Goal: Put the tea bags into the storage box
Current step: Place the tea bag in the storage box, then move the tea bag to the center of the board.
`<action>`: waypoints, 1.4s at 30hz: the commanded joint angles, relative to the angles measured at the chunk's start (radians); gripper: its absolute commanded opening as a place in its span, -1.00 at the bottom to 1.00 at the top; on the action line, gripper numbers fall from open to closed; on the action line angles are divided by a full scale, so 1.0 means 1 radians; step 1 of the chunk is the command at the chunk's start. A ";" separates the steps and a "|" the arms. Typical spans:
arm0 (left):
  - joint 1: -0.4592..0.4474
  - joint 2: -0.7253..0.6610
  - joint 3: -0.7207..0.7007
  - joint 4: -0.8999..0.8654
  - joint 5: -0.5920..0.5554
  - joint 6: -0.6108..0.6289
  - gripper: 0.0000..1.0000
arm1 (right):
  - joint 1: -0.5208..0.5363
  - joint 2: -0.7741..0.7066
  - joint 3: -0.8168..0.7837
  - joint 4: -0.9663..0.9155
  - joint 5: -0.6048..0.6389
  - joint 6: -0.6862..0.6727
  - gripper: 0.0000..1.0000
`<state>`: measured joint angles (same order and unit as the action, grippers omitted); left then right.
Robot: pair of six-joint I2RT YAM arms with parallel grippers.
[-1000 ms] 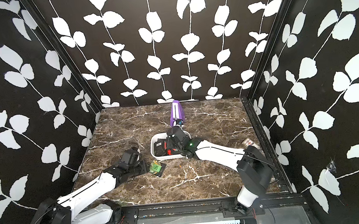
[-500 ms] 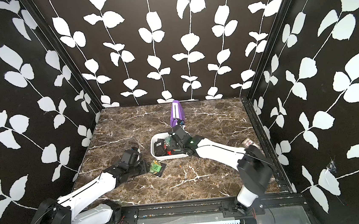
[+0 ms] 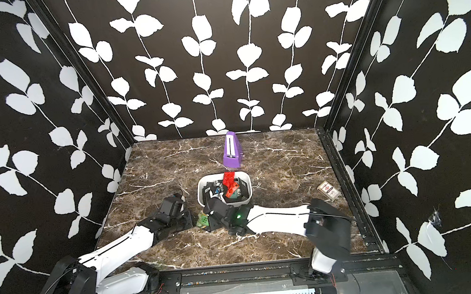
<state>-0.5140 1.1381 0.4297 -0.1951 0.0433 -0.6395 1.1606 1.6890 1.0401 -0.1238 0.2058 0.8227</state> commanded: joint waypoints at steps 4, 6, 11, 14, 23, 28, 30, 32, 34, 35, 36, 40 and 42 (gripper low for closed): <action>0.000 -0.003 -0.026 0.022 0.018 -0.009 0.03 | 0.004 0.122 0.055 0.061 0.021 0.018 -1.00; 0.000 -0.002 -0.031 0.025 0.024 -0.008 0.03 | 0.002 0.151 0.067 0.055 0.039 0.015 -1.00; 0.000 -0.009 -0.048 0.028 0.028 -0.018 0.02 | 0.001 0.184 0.084 0.065 0.068 0.011 -1.00; 0.001 -0.017 -0.055 0.031 0.030 -0.021 0.01 | -0.004 0.206 0.100 0.071 0.061 0.010 -1.00; 0.000 -0.018 -0.067 0.039 0.045 -0.032 0.00 | -0.007 0.245 0.100 0.052 0.070 0.023 -1.00; 0.000 -0.018 -0.078 0.051 0.059 -0.037 -0.02 | -0.007 0.255 0.076 0.061 0.066 0.039 -1.00; 0.000 -0.018 -0.087 0.060 0.065 -0.040 -0.02 | -0.007 0.265 0.071 0.062 0.061 0.045 -1.00; 0.000 -0.013 -0.091 0.068 0.071 -0.045 -0.02 | -0.006 0.274 0.071 0.064 0.057 0.047 -1.00; 0.000 -0.006 -0.094 0.079 0.079 -0.048 -0.03 | -0.004 0.282 0.070 0.063 0.055 0.050 -1.00; 0.000 -0.002 -0.095 0.085 0.086 -0.050 -0.04 | -0.004 0.284 0.071 0.064 0.054 0.051 -1.00; 0.000 0.002 -0.096 0.088 0.089 -0.052 -0.04 | -0.003 0.285 0.067 0.061 0.053 0.053 -1.00; 0.000 0.011 -0.100 0.095 0.095 -0.055 -0.07 | 0.002 0.282 0.057 0.058 0.061 0.059 -1.00; 0.000 0.017 -0.104 0.104 0.098 -0.058 -0.09 | 0.003 0.282 0.050 0.059 0.060 0.063 -1.00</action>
<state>-0.5140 1.1355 0.3580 -0.0692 0.1181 -0.6880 1.1587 1.9491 1.1278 -0.0505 0.2546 0.8692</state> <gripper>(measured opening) 0.455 0.044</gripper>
